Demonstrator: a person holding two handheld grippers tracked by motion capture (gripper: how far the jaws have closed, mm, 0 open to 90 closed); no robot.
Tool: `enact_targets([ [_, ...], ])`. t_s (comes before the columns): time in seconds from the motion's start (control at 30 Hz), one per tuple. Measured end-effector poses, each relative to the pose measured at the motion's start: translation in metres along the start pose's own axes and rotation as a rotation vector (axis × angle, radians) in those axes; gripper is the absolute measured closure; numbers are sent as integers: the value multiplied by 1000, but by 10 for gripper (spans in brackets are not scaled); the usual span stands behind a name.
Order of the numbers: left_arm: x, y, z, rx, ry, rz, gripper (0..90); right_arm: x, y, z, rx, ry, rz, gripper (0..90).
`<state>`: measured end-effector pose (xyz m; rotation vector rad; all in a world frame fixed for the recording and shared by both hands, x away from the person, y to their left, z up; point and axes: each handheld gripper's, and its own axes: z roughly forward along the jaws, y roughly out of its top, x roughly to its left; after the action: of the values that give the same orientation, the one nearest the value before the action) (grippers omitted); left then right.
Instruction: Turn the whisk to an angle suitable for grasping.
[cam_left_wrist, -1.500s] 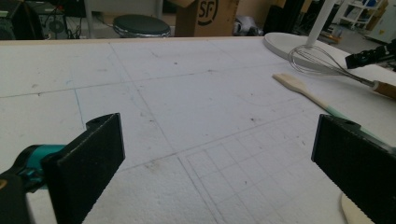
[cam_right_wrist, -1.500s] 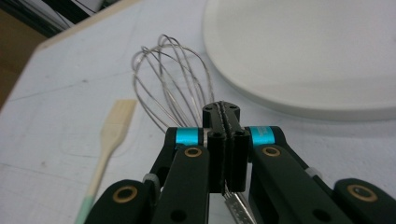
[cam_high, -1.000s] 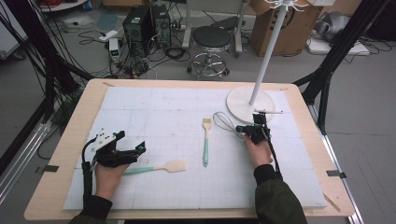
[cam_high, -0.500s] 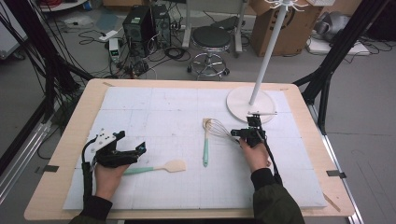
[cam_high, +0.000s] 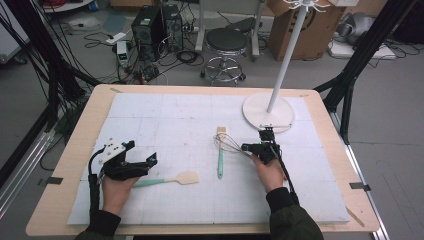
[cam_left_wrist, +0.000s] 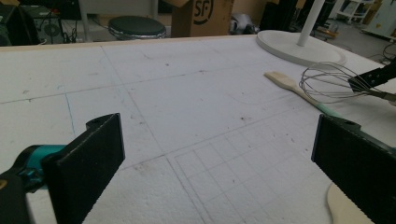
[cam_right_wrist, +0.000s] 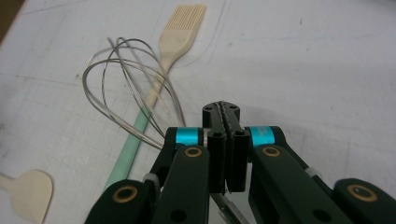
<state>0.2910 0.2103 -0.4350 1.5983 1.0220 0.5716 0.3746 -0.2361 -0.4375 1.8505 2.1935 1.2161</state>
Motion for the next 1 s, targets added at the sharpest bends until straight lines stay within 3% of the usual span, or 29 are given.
enact_targets([
  [0.13,0,0,0,1,0,1,32,-8,-6,-2,-23,8,28,897],
  [0.23,0,0,0,2,1,2,33,-14,-9,-6,-50,43,44,896],
  [0.43,0,0,0,3,1,0,33,-7,-10,-23,-97,56,12,896],
  [0.53,0,0,-1,4,0,2,33,-7,-16,-50,-151,59,-6,896],
  [0.57,0,0,-1,4,0,2,33,-7,-16,-50,-151,59,-6,896],
  [0.63,0,0,-1,5,0,2,33,-15,-31,-74,-196,47,-8,896],
  [0.73,0,0,-1,2,-2,2,33,-24,-44,-88,-227,62,34,896],
  [0.77,-1,0,-1,1,-2,2,32,-35,-59,-100,-246,63,60,896],
  [1.0,-1,0,1,9,-3,7,33,-54,-97,-118,-245,26,77,896],
])
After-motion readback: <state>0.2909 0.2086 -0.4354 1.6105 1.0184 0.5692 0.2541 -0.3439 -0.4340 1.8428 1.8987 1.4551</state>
